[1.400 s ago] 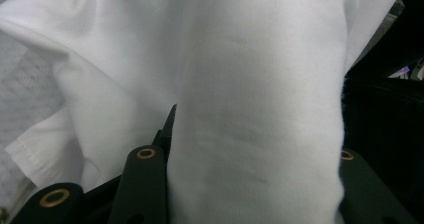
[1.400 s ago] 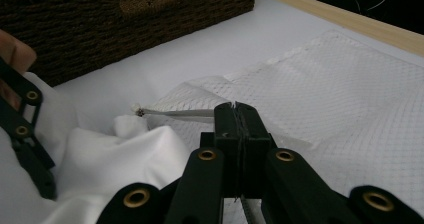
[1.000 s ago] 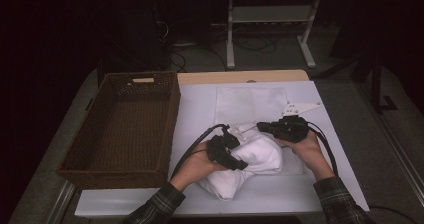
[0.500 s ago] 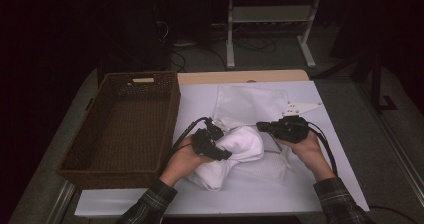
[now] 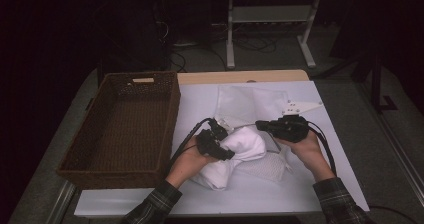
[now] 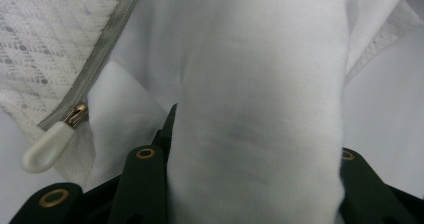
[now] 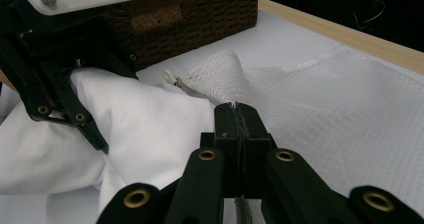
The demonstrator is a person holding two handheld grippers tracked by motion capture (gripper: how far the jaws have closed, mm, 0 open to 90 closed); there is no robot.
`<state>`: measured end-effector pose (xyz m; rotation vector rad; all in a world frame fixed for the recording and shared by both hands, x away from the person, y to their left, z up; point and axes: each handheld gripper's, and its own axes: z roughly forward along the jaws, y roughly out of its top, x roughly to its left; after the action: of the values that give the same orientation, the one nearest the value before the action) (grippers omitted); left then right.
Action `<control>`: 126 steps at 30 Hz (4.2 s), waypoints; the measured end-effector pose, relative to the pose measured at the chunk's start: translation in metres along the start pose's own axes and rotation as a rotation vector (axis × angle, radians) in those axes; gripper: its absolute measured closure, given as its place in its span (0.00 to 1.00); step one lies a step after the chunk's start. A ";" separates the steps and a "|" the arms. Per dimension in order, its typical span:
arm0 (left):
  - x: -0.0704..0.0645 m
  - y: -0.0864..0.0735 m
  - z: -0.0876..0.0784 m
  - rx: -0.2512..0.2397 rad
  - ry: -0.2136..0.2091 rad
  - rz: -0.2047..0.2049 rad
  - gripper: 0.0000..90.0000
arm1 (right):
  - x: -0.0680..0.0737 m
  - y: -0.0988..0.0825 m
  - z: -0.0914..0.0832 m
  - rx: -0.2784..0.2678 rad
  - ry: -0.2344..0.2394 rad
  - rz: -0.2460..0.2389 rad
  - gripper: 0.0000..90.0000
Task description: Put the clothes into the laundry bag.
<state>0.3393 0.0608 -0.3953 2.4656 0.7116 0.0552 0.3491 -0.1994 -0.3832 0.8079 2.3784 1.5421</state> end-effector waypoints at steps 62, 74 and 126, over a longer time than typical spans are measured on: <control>0.009 0.012 0.036 -0.040 0.037 -0.044 0.59 | 0.008 -0.054 -0.055 0.059 -0.076 0.088 0.66; 0.010 0.012 0.037 -0.043 0.031 -0.049 0.59 | 0.009 -0.067 -0.043 0.130 -0.086 0.059 0.63; 0.027 0.053 0.046 -0.079 0.069 -0.207 0.60 | 0.022 -0.035 -0.042 0.051 -0.072 -0.029 0.96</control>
<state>0.3962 0.0138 -0.4083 2.3116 0.9723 0.0888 0.3004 -0.2312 -0.3935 0.8206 2.3763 1.4223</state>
